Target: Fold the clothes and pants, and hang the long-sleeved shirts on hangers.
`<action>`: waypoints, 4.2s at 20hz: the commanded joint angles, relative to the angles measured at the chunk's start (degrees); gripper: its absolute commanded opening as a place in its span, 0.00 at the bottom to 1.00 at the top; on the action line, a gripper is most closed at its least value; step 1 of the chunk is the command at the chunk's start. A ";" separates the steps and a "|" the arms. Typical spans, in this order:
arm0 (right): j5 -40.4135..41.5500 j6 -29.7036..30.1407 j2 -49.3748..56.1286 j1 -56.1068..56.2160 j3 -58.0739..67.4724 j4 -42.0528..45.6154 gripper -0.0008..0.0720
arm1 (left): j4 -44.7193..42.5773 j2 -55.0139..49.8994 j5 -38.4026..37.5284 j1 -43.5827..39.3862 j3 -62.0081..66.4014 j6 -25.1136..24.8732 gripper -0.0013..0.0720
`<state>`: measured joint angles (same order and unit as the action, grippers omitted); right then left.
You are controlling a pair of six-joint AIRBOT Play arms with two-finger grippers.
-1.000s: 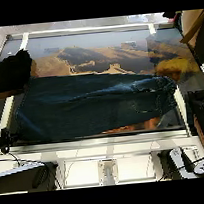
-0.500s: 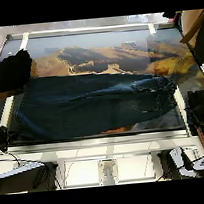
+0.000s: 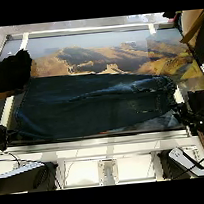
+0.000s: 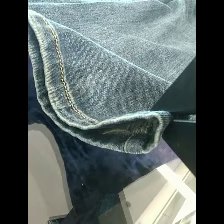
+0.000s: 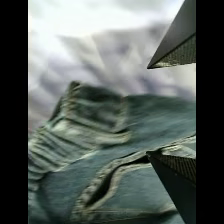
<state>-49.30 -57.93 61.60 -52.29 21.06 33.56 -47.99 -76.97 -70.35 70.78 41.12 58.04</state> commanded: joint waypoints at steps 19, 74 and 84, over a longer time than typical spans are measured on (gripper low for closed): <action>-17.57 -4.35 -23.87 -8.96 5.29 13.64 0.08 | -1.38 11.04 -8.44 0.02 12.17 0.72 0.05; -21.16 -8.81 26.91 5.42 39.34 21.42 0.98 | -38.56 0.28 29.62 -61.68 55.08 40.06 0.97; -25.79 -4.83 35.36 5.51 44.02 13.70 0.97 | -38.36 0.15 25.75 -62.60 55.08 40.06 0.96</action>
<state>-73.65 -64.60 95.22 -46.98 64.34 49.74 -86.48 -76.84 -42.50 8.32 96.20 98.15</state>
